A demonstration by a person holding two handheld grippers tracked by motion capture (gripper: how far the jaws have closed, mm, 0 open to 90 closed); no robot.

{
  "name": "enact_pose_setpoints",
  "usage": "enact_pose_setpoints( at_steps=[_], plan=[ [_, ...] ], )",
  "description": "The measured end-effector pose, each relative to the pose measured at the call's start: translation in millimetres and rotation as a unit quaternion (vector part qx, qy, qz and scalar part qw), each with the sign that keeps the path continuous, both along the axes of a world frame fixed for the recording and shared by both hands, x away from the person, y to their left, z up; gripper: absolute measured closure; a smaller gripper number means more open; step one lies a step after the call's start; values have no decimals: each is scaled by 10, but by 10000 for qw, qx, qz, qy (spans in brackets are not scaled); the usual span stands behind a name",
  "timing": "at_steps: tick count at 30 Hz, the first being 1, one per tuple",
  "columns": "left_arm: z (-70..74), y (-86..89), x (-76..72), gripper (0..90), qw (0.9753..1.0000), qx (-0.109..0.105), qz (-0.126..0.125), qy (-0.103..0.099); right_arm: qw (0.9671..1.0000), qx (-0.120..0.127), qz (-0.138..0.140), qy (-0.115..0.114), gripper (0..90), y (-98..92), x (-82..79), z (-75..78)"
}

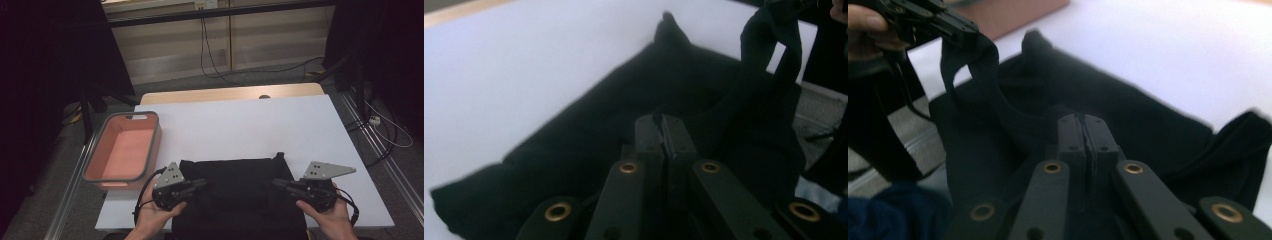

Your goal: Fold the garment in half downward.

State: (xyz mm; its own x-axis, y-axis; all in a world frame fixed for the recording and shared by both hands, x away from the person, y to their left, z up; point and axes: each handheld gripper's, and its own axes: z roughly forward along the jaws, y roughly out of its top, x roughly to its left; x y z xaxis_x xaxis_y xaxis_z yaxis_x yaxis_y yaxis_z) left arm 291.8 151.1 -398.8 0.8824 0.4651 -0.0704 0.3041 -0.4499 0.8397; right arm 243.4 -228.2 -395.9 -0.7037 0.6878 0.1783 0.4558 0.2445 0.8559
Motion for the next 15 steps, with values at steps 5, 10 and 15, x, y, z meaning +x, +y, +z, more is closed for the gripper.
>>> enact_pose_setpoints(
  at_steps=[5,10,15],
  plan=[
    [-148,49,-155,873,9996,40,-106,244,9998,-94,102,152,881,32,-166,-120],
    [-174,59,-300,870,9990,-8,-210,407,9994,-111,254,219,877,107,-297,-190],
    [-143,92,-436,863,9980,-122,-363,497,9993,-47,277,226,859,125,-419,-215]
  ],
)
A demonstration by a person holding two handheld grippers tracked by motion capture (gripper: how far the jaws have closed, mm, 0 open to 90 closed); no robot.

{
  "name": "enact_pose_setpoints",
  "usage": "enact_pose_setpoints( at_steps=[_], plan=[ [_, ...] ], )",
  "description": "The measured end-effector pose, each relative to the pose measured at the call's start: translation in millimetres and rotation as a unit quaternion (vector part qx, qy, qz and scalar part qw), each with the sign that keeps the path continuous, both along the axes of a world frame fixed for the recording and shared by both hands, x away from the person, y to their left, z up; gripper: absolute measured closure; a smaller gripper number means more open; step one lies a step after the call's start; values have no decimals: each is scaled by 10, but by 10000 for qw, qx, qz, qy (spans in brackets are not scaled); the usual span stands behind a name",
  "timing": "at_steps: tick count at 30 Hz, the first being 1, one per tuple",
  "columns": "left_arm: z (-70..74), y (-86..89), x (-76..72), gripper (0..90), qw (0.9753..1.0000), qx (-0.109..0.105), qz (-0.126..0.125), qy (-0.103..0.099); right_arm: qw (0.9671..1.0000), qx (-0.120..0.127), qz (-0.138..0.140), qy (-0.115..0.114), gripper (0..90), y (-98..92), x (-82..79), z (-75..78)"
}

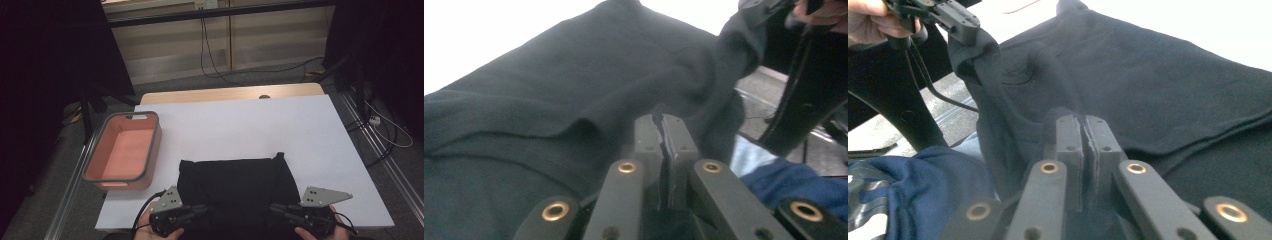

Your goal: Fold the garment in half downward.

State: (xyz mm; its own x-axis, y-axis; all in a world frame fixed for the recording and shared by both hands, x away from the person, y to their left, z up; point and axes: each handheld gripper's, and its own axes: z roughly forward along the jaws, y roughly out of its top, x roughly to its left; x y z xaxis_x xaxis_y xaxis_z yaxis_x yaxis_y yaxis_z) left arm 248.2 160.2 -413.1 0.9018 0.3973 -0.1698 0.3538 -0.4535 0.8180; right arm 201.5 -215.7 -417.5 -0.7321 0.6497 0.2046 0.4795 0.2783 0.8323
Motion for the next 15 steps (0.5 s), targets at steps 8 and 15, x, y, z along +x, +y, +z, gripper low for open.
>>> enact_pose_setpoints(
  at_steps=[8,15],
  plan=[
    [-3,40,68,650,9997,-83,238,65,9999,-32,-147,-26,611,-13,54,18],
    [30,71,259,461,9977,-1,683,-50,9994,-178,-280,-130,564,-60,232,64]
  ],
)
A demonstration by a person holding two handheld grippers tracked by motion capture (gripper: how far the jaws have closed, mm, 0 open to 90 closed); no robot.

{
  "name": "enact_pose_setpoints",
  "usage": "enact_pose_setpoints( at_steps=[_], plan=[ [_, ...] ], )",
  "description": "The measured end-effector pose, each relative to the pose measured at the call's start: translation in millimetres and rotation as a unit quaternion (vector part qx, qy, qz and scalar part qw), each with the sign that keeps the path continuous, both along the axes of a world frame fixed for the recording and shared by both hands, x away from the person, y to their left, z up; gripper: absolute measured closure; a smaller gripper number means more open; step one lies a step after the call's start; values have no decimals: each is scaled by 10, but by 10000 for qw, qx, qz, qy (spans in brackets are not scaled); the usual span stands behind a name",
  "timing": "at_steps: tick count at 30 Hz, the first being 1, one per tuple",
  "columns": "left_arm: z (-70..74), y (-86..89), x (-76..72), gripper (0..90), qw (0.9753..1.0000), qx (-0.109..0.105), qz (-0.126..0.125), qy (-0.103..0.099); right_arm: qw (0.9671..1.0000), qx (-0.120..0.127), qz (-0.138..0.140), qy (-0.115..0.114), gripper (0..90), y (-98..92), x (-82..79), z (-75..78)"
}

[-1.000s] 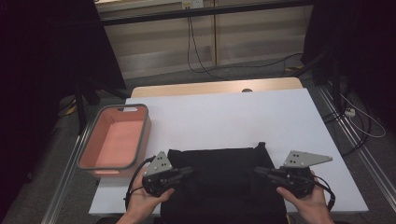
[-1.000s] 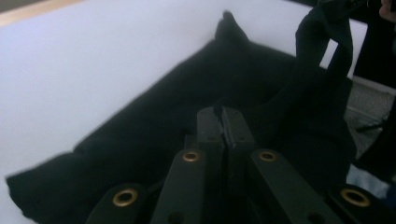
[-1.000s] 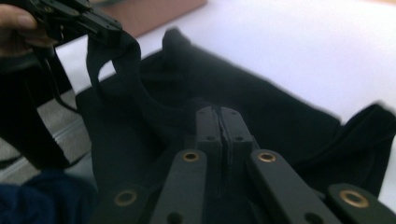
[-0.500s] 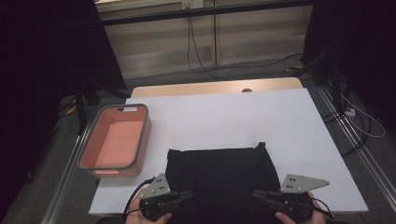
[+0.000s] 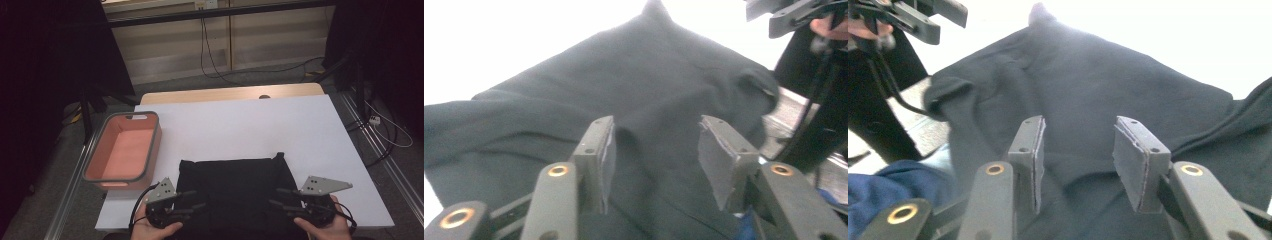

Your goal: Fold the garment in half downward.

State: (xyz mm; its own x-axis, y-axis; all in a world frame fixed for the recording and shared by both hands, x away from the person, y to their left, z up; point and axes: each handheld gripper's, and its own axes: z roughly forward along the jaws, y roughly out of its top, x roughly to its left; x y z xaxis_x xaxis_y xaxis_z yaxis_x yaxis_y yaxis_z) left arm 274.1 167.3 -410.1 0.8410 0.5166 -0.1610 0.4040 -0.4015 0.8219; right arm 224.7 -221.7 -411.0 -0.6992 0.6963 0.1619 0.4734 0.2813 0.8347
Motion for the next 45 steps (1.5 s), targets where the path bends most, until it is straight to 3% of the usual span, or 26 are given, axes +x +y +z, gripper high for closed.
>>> enact_pose_setpoints(
  at_steps=[3,7,11,17,24,26,28,34,37,45],
  plan=[
    [-9,-10,133,383,9997,149,133,-124,9999,-154,-76,-19,558,-31,141,4],
    [-18,-32,327,293,9978,383,315,-444,9992,-309,-240,-79,557,-89,346,36],
    [-17,-61,556,231,9970,391,476,-473,9977,-512,-427,-156,548,-156,574,102],
    [-86,-135,838,186,9962,428,654,-396,9959,-554,-699,-144,561,-274,925,127],
    [-94,-178,1126,169,9932,442,970,-462,9935,-649,-931,-96,591,-327,1249,95],
    [-105,-175,1163,168,9924,474,1014,-508,9931,-632,-979,-95,598,-337,1325,99],
    [-133,-179,1156,167,9925,432,1085,-349,9920,-616,-1093,-119,612,-344,1424,89],
    [-208,-178,1095,154,9927,653,944,-359,9916,-613,-1134,78,633,-328,1632,-64],
    [-236,-176,1077,153,9917,778,942,-403,9905,-766,-1126,208,643,-351,1648,-147],
    [-248,-145,1113,154,9907,716,1082,-398,9872,-998,-1125,535,666,-484,1549,-263]
  ],
)
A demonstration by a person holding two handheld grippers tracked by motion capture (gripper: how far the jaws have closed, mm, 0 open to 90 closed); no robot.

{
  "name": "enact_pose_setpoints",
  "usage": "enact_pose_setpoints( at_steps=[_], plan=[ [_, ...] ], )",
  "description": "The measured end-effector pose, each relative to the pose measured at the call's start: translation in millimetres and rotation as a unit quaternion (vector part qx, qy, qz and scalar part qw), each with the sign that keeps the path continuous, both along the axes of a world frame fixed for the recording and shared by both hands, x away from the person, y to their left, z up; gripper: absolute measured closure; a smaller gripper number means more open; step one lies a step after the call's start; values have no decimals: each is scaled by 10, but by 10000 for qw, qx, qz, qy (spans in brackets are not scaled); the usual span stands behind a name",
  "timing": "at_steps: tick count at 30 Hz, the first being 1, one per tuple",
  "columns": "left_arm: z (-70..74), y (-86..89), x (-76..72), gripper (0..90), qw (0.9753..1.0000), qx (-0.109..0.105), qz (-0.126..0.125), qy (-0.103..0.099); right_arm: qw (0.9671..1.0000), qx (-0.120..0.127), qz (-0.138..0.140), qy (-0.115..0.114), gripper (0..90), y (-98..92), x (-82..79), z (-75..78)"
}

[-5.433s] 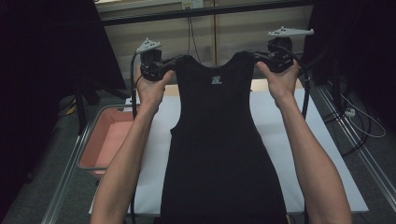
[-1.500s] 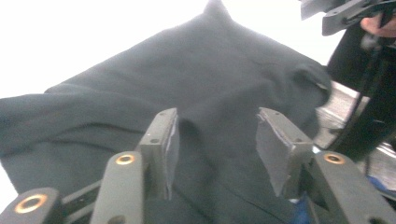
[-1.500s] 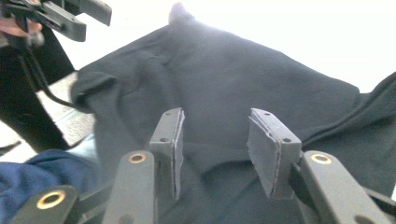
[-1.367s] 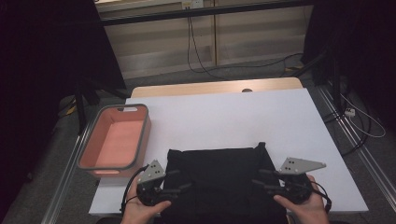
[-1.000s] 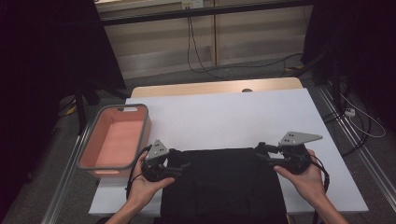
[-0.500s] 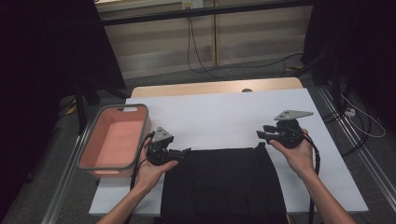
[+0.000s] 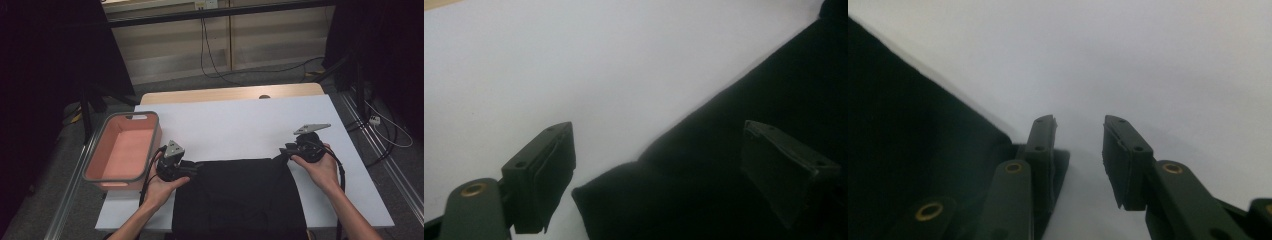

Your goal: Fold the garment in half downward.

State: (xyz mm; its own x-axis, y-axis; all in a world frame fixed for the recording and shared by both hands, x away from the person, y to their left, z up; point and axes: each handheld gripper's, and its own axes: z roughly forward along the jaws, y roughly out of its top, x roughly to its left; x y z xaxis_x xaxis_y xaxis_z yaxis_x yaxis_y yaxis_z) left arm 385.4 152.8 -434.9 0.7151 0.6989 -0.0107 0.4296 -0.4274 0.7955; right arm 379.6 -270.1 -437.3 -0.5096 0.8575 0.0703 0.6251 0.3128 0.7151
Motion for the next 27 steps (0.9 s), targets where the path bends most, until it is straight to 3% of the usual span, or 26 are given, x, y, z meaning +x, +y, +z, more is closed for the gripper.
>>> enact_pose_setpoints(
  at_steps=[2,7,14,18,23,27],
  plan=[
    [-1,6,1,154,10000,56,-43,1,9998,-140,82,68,666,11,-21,-20],
    [-10,8,-6,154,10000,34,-45,40,9998,-10,163,103,694,4,-55,-78],
    [-28,3,-15,154,9998,178,-96,41,9990,-79,370,223,898,1,-118,-151],
    [-35,-1,-27,154,9997,203,-157,28,9986,-50,474,218,900,7,-141,-151],
    [-51,1,-16,154,9997,174,-125,79,9992,149,346,117,742,-10,-79,-129],
    [-49,8,-22,154,9997,164,-128,96,9989,168,364,246,635,-7,-54,-183]
  ],
)
